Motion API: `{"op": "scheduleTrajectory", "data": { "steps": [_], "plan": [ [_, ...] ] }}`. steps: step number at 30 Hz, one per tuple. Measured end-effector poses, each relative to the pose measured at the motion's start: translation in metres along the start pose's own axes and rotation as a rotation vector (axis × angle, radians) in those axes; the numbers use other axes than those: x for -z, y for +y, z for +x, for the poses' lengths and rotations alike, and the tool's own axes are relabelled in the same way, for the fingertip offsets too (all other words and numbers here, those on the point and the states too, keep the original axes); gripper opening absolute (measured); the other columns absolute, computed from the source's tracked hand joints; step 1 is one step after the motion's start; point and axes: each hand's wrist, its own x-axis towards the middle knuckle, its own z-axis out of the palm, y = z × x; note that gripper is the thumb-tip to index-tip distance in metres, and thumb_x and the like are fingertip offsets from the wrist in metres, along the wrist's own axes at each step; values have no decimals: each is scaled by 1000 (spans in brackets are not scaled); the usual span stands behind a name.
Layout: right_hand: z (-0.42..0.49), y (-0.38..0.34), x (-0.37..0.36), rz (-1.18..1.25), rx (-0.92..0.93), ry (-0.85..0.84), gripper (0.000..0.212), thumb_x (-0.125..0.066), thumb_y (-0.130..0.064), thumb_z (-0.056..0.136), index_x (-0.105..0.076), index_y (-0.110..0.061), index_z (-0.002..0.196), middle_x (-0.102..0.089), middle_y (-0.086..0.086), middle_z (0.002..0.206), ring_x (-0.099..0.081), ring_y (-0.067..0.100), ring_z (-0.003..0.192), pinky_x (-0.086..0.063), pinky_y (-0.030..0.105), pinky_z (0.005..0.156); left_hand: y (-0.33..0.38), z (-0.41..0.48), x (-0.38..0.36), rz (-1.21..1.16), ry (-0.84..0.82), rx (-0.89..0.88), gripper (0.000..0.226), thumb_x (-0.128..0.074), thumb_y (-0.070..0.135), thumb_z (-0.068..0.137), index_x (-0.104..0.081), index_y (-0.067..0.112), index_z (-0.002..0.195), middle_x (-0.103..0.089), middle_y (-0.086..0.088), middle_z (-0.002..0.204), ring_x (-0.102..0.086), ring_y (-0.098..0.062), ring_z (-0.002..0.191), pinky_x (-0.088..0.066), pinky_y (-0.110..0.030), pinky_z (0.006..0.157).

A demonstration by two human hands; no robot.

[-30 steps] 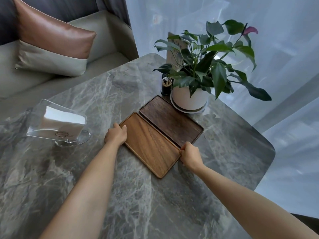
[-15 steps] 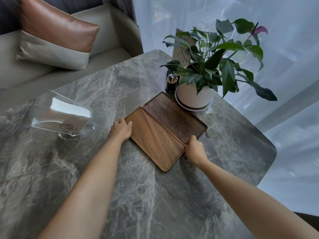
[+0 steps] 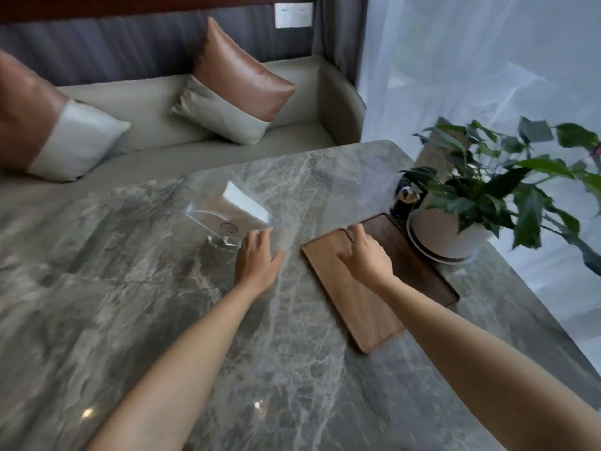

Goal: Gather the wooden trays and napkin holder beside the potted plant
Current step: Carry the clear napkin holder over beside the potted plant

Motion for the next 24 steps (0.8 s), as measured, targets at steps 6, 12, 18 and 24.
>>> {"op": "scheduleTrajectory", "data": {
  "steps": [6,12,18,24],
  "plan": [
    [26,-85,-11,101,245,-66,87,-65,-25,84,-7,-11,148,-28,18,150,-34,34,135,-33,43,108,-46,3,58,-14,176,71,62,-60,26,89,-35,9,143,-42,-18,137,-42,-33,128,-34,-39,107],
    [41,-130,-35,107,355,-109,103,-71,-22,79,5,-11,148,-5,9,159,-13,26,145,-24,38,114,-85,32,91,4,122,134,82,-61,39,88,-13,20,151,-21,-14,154,-26,-28,141,-25,-37,114],
    [56,-136,-54,64,345,-114,103,-70,-21,80,6,-14,148,-9,8,159,-21,28,143,-29,40,112,-100,70,97,-8,-90,192,102,-70,38,81,5,30,151,1,-9,161,-12,-27,148,-21,-42,118],
    [65,-137,-60,47,311,-115,96,-69,-18,81,0,-14,149,-27,12,152,-32,30,137,-34,40,108,-103,98,94,-43,-188,154,113,-81,26,71,0,34,150,-5,-7,161,-19,-24,147,-25,-40,117]
  ]
}}
